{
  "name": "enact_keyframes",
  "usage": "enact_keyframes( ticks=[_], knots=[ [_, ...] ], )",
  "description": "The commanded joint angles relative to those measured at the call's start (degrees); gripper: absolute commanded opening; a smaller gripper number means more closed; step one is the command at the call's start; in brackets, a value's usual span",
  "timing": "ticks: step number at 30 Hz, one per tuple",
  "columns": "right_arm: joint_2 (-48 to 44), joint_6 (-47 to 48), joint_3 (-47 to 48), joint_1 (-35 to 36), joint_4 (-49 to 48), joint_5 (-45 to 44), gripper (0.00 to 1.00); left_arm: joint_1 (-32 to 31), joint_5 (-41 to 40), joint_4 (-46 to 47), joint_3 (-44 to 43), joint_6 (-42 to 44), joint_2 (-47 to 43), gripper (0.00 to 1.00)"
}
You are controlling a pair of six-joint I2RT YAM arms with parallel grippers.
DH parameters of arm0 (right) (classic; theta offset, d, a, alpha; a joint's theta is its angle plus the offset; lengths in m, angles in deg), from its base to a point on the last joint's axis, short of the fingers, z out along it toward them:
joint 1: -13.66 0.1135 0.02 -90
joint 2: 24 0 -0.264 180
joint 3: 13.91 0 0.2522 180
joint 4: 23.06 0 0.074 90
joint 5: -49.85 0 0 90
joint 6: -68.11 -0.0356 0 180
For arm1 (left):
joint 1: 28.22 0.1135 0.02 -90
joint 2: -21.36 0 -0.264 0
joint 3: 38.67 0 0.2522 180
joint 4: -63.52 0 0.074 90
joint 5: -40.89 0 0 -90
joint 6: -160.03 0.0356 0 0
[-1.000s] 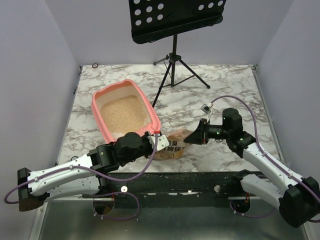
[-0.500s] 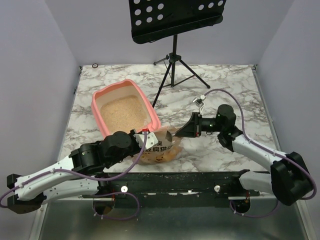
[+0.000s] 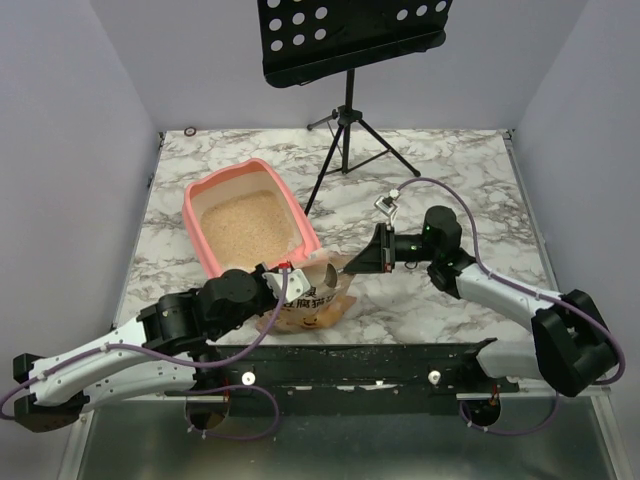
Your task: Fill the litter box with clean litter
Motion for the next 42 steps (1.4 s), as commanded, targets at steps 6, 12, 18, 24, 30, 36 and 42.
enact_keyframes(
  ticks=[6,12,18,24,30,36,42],
  knots=[
    [-7.67,2.58,2.22,-0.38,20.11,-0.9,0.01,-2.13,3.98,16.46,4.64,-2.39,2.77,0.0],
    [-13.12,-2.87,-3.94,-4.68,20.82,-3.45,0.01,-3.45,4.15,20.24,8.85,-2.04,1.19,0.0],
    [-19.18,-5.17,-7.63,-8.64,23.45,-5.12,0.01,-3.88,6.18,23.49,13.34,-2.48,-0.4,0.0],
    [-23.31,-6.04,-9.13,-12.15,27.32,-6.35,0.01,-4.41,6.8,25.17,14.49,-2.65,-1.19,0.0],
    [-28.24,-6.57,-10.8,-15.49,31.62,-6.0,0.01,-5.38,4.51,25.43,15.01,-2.66,-1.8,0.0],
    [-31.76,-5.87,-13.61,-19.71,35.32,-5.13,0.01,-5.56,0.66,26.92,15.45,-2.04,-2.33,0.0],
    [-35.97,-7.1,-15.63,-21.38,35.59,-6.0,0.01,-5.64,-7.61,28.07,15.46,-1.34,-2.33,0.0]
  ],
)
